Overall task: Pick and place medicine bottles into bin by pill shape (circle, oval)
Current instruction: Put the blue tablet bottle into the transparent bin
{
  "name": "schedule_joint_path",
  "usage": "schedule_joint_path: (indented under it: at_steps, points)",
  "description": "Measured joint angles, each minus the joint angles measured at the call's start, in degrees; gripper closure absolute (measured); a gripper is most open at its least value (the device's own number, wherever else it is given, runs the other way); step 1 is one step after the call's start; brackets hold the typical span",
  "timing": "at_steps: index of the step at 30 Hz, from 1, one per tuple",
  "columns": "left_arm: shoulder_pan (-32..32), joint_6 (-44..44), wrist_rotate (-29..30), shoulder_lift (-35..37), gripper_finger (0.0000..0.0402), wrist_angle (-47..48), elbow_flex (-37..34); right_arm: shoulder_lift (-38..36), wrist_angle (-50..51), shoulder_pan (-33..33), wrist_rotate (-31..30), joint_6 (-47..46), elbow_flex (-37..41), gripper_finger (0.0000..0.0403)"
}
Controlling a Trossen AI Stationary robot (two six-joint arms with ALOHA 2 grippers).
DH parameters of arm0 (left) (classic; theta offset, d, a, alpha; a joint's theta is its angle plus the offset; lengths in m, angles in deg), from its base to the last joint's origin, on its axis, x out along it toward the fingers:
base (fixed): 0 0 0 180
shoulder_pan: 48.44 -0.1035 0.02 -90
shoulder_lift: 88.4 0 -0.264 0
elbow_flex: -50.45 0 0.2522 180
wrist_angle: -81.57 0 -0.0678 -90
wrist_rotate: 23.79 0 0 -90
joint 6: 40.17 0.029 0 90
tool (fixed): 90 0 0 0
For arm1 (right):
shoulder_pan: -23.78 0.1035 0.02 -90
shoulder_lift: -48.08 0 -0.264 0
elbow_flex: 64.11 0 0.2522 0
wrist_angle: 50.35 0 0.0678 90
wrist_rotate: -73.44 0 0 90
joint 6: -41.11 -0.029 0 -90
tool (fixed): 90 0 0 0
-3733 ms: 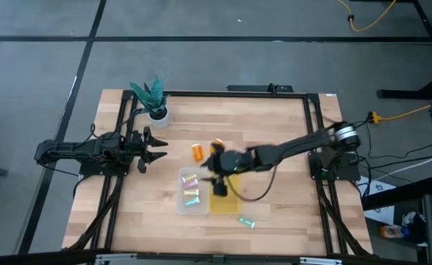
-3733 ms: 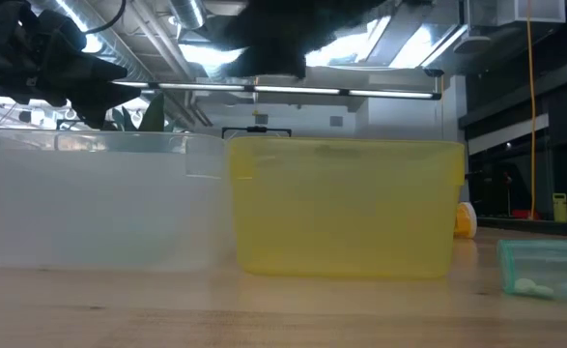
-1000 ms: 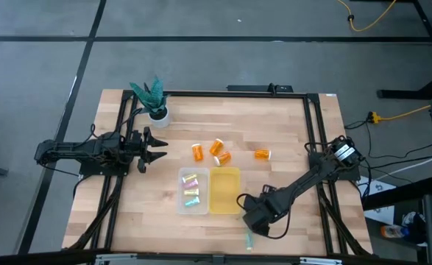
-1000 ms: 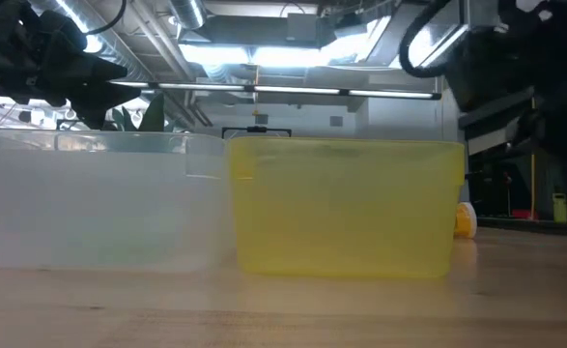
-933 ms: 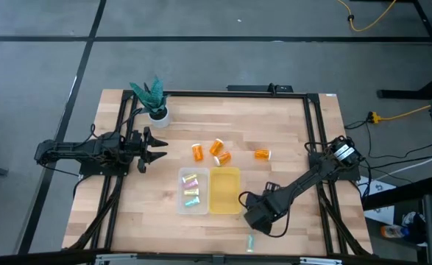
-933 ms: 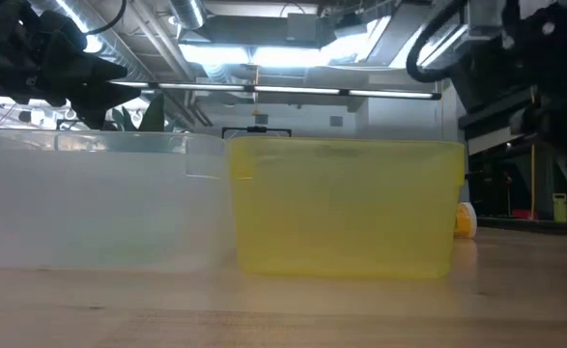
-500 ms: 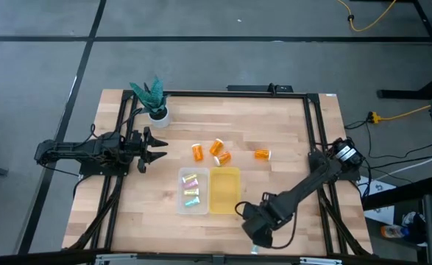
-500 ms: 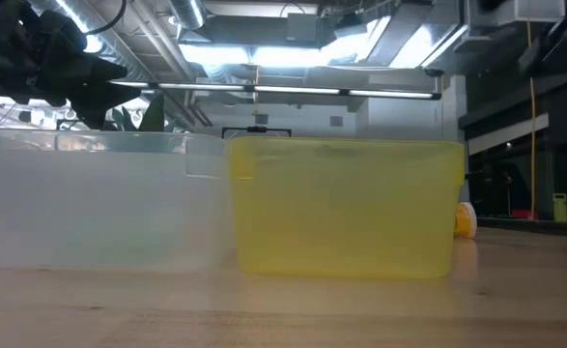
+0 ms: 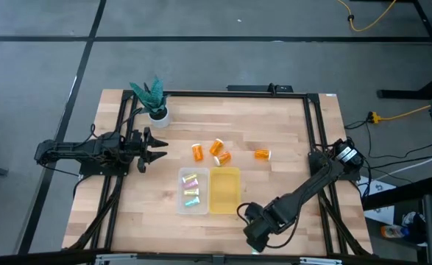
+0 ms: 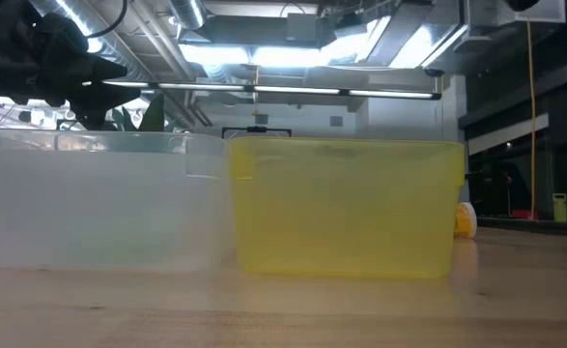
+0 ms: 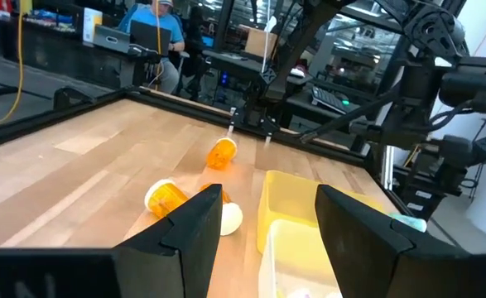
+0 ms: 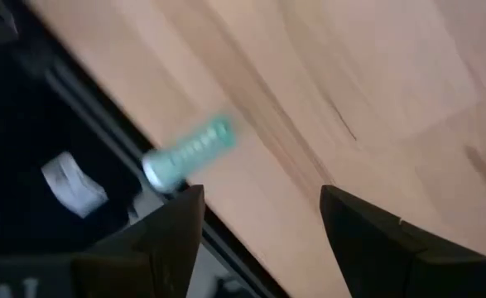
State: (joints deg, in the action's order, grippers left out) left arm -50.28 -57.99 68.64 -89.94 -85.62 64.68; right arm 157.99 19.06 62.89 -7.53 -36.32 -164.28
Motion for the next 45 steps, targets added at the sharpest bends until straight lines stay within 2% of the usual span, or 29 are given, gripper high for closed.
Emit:
schedule_joint_path:
  at_steps: [4,15,21,32,37,40,45]
  points:
    - [0.0,0.21,-0.07,0.02,0.0211,0.02,0.02,0.0,-2.66,1.05,-3.72,-9.6,0.0,0.016]
    - [0.0,0.3,-0.2,0.01,0.0211,0.09,0.01,2.68,-5.33,5.42,-6.99,-27.36,0.0,0.016]
    - [0.01,0.32,-0.2,0.01,0.0211,0.09,0.01,5.8,-7.53,5.4,-6.99,-30.35,0.02,0.016]
    - [0.02,0.35,-0.2,0.01,0.0211,0.09,0.01,11.05,-13.8,5.4,-7.46,-30.33,0.01,0.016]
    - [0.01,0.33,-0.42,0.01,0.0211,0.11,0.01,12.44,-13.62,5.4,-7.3,-30.31,-0.3,0.0162]
    - [0.02,0.3,-0.42,0.0,0.0211,0.11,0.02,12.58,-13.09,5.4,-7.3,-30.28,-0.31,0.0184]
    - [0.01,0.01,-0.42,0.02,0.0211,0.11,0.02,12.68,-11.75,5.38,-7.22,-30.14,-0.24,0.025]
